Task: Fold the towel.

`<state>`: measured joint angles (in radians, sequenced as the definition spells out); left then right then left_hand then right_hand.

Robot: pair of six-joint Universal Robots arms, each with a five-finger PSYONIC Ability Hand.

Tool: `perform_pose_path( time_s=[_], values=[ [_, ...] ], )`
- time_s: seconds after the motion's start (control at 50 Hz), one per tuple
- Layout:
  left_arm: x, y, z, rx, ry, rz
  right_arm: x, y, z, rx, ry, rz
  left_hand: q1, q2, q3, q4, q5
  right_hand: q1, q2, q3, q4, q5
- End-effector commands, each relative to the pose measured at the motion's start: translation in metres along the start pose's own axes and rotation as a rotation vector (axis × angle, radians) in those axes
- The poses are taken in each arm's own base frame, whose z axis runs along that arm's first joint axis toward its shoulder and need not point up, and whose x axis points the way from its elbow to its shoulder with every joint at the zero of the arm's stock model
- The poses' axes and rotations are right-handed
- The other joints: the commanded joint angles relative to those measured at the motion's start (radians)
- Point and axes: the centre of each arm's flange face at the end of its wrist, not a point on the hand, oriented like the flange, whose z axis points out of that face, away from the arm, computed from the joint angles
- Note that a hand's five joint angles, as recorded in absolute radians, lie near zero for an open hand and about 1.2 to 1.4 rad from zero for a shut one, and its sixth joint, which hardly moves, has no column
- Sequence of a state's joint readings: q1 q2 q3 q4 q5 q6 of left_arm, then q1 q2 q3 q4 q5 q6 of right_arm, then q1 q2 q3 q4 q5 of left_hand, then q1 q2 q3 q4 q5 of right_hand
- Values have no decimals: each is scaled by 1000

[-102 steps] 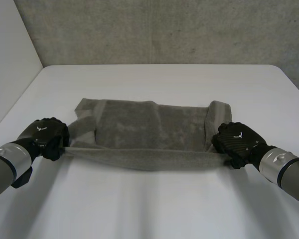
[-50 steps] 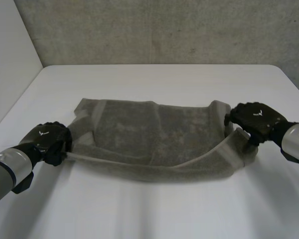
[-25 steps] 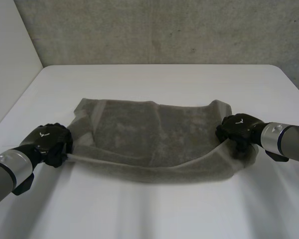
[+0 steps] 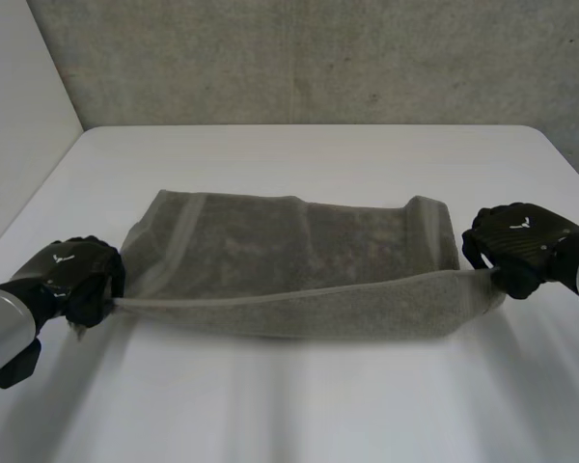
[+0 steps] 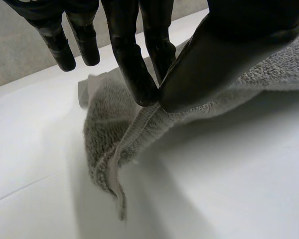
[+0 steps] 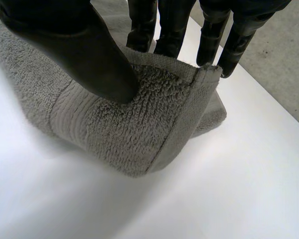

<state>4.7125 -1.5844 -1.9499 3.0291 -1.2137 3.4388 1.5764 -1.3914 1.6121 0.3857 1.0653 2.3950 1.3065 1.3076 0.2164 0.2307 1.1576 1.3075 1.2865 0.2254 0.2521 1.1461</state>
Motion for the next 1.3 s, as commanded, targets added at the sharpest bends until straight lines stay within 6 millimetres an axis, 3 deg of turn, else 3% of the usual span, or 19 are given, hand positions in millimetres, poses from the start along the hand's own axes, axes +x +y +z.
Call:
perform_pose_path(
  time_s=[0.02,0.16,0.2,0.3,0.4,0.48,0.58,0.68,0.78,0.9,1.04,1.1,1.16,1.18,1.2,1.22,1.24,1.26,1.3],
  values=[
    [-9,-15,-5,23,-29,2,6,-8,-7,56,-40,-50,90,89,-42,-56,64,89,110,-51,-78,76],
    [-16,-41,-8,100,-55,27,20,-36,-11,188,4,-70,90,89,-42,-56,64,89,110,-51,-78,76],
    [-16,-49,-13,121,-60,36,29,-60,-27,288,64,-50,90,89,-42,-56,64,89,110,-51,-78,76],
    [-13,-78,-36,216,-79,76,38,-84,-47,402,114,-46,90,89,-42,-56,64,89,110,-51,-78,76],
    [-12,-89,-48,273,-93,90,34,-96,-62,458,112,-68,90,89,-42,-56,64,89,110,-51,-78,76],
    [-10,-87,-50,270,-91,82,30,-94,-64,455,107,-66,90,89,-42,-56,64,89,110,-51,-78,76],
    [-6,-68,-46,204,-69,51,27,-74,-58,398,100,-38,90,89,-42,-56,64,89,110,-51,-78,76],
    [-2,-47,-42,135,-50,24,22,-32,-50,277,89,-31,90,89,-42,-56,64,89,110,-51,-78,76],
    [6,-21,-38,42,-19,0,16,-5,-52,226,78,-28,90,89,-42,-56,64,89,110,-51,-78,76],
    [15,-16,-44,14,30,0,26,-6,-74,264,88,6,90,89,-42,-56,64,89,110,-51,-78,76],
    [25,-36,-63,35,121,-4,39,-20,-91,356,62,5,90,89,-42,-56,64,89,110,-51,-78,76],
    [23,-41,-60,54,132,2,42,-20,-90,378,40,6,90,89,-42,-56,64,89,110,-51,-78,76],
    [18,-37,-42,18,145,-12,45,-14,-76,362,-5,31,90,89,-42,-56,64,89,110,-51,-78,76],
    [14,-34,-30,-4,150,-19,45,-14,-63,345,-33,31,90,89,-42,-56,64,89,110,-51,-78,76],
    [14,-34,-29,-4,150,-19,41,-13,-47,314,-69,30,90,89,-42,-56,64,89,110,-51,-78,76],
    [11,-31,-17,-26,157,-27,41,-13,-47,313,-69,30,90,89,-42,-56,64,89,110,-51,-78,76],
    [9,-29,-6,-45,170,-34,35,-14,-31,275,-94,18,90,89,-42,-56,64,89,110,-51,-78,76],
    [9,-29,-5,-45,170,-34,35,-15,-31,274,-94,17,90,89,-42,-56,64,89,110,-51,-78,76],
    [7,-26,21,-83,200,-41,26,-10,-2,180,-109,-11,90,89,-42,-56,64,89,110,-51,-78,76]
  ],
)
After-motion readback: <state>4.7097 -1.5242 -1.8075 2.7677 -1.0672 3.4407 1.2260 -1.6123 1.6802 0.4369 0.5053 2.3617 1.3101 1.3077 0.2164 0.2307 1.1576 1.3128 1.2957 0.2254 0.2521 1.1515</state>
